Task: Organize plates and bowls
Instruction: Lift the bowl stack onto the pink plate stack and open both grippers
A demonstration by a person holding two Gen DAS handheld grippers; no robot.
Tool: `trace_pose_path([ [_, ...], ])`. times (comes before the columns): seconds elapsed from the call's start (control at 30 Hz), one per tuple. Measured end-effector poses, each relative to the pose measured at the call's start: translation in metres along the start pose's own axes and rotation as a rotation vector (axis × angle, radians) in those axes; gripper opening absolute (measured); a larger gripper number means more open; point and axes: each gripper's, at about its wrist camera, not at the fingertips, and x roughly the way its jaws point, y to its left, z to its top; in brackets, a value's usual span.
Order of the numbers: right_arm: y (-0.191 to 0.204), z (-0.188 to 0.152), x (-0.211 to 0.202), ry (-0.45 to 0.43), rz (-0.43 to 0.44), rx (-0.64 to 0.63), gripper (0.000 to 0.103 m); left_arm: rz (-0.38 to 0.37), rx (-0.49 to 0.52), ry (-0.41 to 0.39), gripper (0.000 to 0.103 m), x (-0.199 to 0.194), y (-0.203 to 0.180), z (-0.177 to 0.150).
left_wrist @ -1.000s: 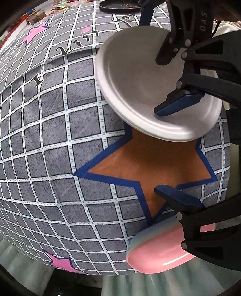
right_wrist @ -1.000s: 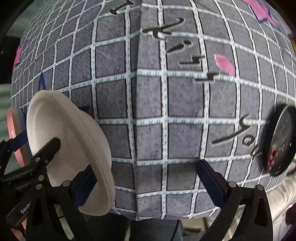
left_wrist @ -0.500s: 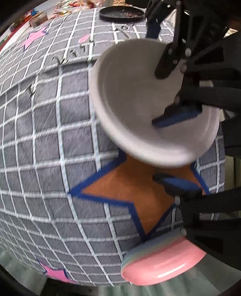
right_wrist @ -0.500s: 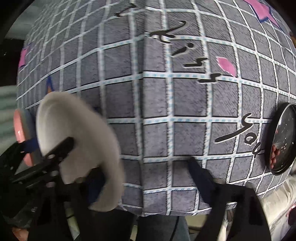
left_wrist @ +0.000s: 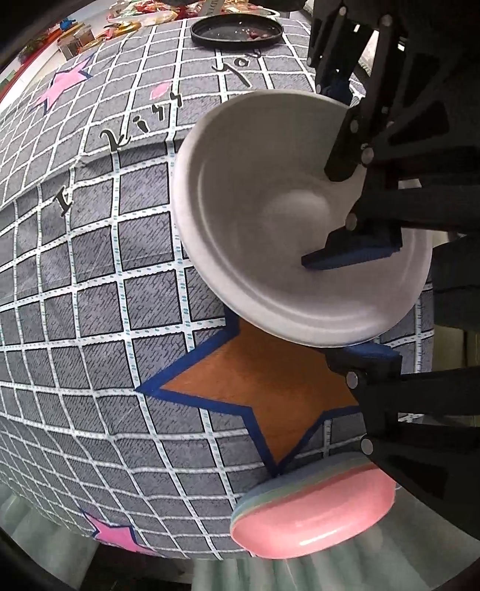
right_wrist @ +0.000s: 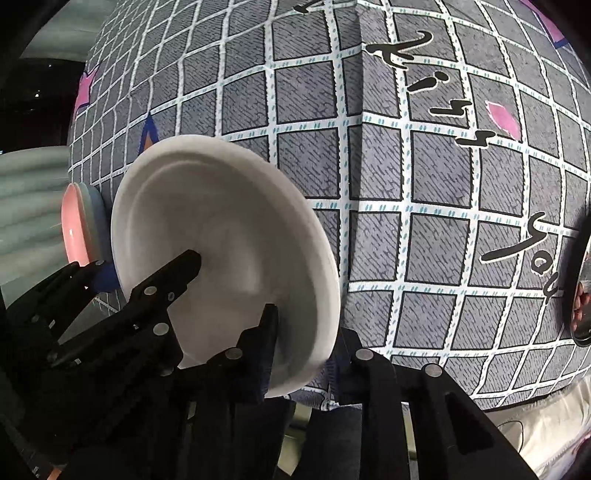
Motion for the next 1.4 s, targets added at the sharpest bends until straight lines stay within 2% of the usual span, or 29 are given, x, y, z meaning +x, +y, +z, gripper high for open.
trace_pose_path([
  [0.1,-0.002,-0.007,-0.014,0.004,-0.003,-0.008,0.027,-0.005,-0.008,-0.018,0.037,-0.022,-0.001,-0.011],
  [0.23,0.016,-0.011,-0.035,-0.017,-0.012,-0.045,0.027,0.003,-0.029,-0.064,0.037,-0.049,0.010,-0.029],
  [0.4,0.057,-0.004,-0.041,-0.064,-0.023,-0.130,0.027,0.017,-0.112,-0.123,0.037,-0.071,0.054,-0.043],
  [0.53,0.105,-0.004,-0.035,-0.084,-0.022,-0.188,0.027,0.029,-0.161,-0.146,0.037,-0.083,0.099,-0.054],
  [0.73,0.188,0.000,-0.016,-0.075,-0.023,-0.264,0.027,0.037,-0.226,-0.139,0.037,-0.084,0.170,-0.077],
  [0.9,0.231,0.005,0.011,-0.039,-0.039,-0.284,0.027,0.020,-0.248,-0.102,0.037,-0.062,0.206,-0.081],
  [1.0,0.243,0.008,0.023,-0.032,-0.055,-0.282,0.027,0.005,-0.235,-0.090,0.037,-0.049,0.225,-0.076],
  [1.13,0.256,0.024,0.042,-0.029,-0.088,-0.263,0.027,0.051,-0.172,-0.087,0.045,-0.040,0.229,-0.072],
  [1.2,0.265,0.029,0.048,-0.027,-0.096,-0.251,0.028,0.089,-0.125,-0.097,0.065,-0.039,0.230,-0.071],
  [1.23,0.270,0.031,0.048,-0.040,-0.109,-0.244,0.029,0.096,-0.109,-0.098,0.068,-0.036,0.234,-0.069],
  [1.27,0.273,0.031,0.045,-0.055,-0.125,-0.235,0.039,0.104,-0.094,-0.097,0.068,-0.036,0.236,-0.071],
  [1.3,0.274,0.032,0.042,-0.066,-0.151,-0.229,0.063,0.100,-0.090,-0.097,0.071,-0.036,0.238,-0.071],
  [1.33,0.271,0.031,0.036,-0.083,-0.187,-0.224,0.074,0.081,-0.091,-0.097,0.080,-0.036,0.242,-0.072],
  [1.37,0.268,0.030,0.029,-0.105,-0.200,-0.215,0.092,0.040,-0.097,-0.103,0.083,-0.038,0.248,-0.074],
  [1.4,0.264,0.030,0.023,-0.122,-0.177,-0.197,0.102,0.020,-0.097,-0.109,0.083,-0.040,0.251,-0.075],
])
